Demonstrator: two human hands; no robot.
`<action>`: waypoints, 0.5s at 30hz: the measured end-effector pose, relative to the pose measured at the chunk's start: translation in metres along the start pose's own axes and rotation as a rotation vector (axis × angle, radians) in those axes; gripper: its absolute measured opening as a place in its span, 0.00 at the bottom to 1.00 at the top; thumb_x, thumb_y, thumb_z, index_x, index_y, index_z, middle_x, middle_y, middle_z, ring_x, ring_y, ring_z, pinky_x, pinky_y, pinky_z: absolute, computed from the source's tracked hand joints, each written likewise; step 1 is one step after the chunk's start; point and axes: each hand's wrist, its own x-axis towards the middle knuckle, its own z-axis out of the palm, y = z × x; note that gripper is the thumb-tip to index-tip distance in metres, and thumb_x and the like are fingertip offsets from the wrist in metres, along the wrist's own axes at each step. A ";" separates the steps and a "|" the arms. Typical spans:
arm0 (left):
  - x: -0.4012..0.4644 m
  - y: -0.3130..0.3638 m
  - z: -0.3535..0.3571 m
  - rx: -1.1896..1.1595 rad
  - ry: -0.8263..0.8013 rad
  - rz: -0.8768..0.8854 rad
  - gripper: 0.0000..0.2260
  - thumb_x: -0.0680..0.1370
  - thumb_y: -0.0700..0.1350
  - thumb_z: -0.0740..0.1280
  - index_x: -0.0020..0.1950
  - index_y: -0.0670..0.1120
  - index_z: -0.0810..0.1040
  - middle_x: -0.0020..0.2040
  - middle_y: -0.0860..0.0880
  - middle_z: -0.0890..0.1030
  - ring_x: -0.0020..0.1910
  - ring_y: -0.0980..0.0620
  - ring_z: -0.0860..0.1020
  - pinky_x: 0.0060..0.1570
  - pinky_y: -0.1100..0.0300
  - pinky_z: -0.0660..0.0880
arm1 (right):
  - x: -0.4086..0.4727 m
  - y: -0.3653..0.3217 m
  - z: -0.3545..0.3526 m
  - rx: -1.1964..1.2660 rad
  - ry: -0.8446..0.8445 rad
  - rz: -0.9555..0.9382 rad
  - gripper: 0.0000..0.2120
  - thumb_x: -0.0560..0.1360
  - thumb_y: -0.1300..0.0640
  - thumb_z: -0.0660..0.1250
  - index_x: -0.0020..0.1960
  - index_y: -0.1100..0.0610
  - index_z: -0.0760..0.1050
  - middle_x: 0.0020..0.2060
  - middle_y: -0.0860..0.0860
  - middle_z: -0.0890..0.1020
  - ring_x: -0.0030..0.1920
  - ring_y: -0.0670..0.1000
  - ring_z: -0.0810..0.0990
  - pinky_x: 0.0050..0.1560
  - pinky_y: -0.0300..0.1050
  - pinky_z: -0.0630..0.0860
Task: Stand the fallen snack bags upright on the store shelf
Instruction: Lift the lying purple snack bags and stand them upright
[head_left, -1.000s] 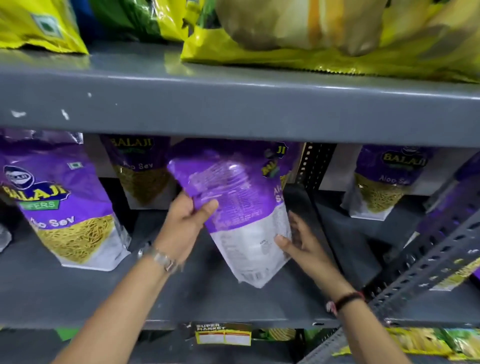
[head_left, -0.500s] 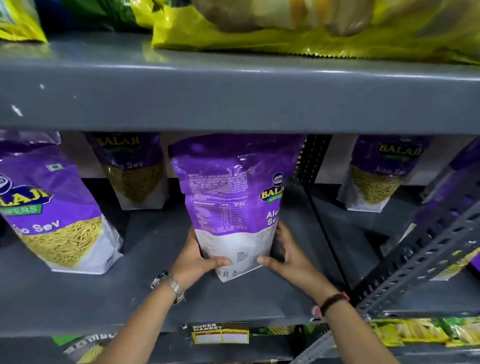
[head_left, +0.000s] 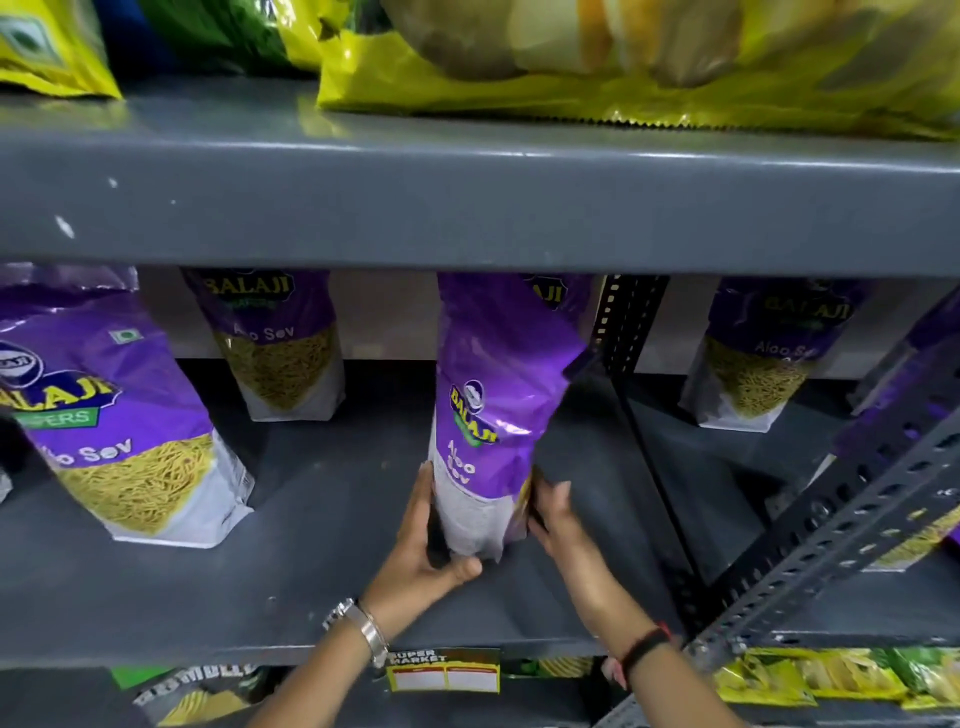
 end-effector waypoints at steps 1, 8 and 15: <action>0.003 0.002 -0.005 -0.023 0.003 -0.018 0.53 0.52 0.74 0.66 0.67 0.58 0.43 0.75 0.52 0.48 0.73 0.54 0.50 0.73 0.53 0.53 | -0.004 0.001 -0.001 0.025 0.026 -0.023 0.36 0.56 0.20 0.49 0.54 0.39 0.70 0.54 0.36 0.75 0.52 0.29 0.75 0.53 0.24 0.70; 0.001 0.004 0.013 -0.226 0.266 -0.082 0.57 0.50 0.74 0.67 0.69 0.43 0.56 0.71 0.43 0.61 0.68 0.47 0.64 0.66 0.57 0.66 | 0.017 -0.016 -0.005 0.035 0.138 -0.024 0.32 0.68 0.29 0.43 0.68 0.42 0.56 0.72 0.43 0.59 0.73 0.44 0.56 0.73 0.44 0.52; 0.018 0.002 -0.002 -0.053 0.122 -0.019 0.35 0.60 0.52 0.71 0.63 0.57 0.59 0.60 0.57 0.70 0.60 0.64 0.71 0.52 0.80 0.67 | 0.003 -0.004 -0.002 0.058 0.194 -0.092 0.39 0.56 0.19 0.49 0.59 0.39 0.67 0.57 0.31 0.72 0.56 0.25 0.69 0.54 0.26 0.68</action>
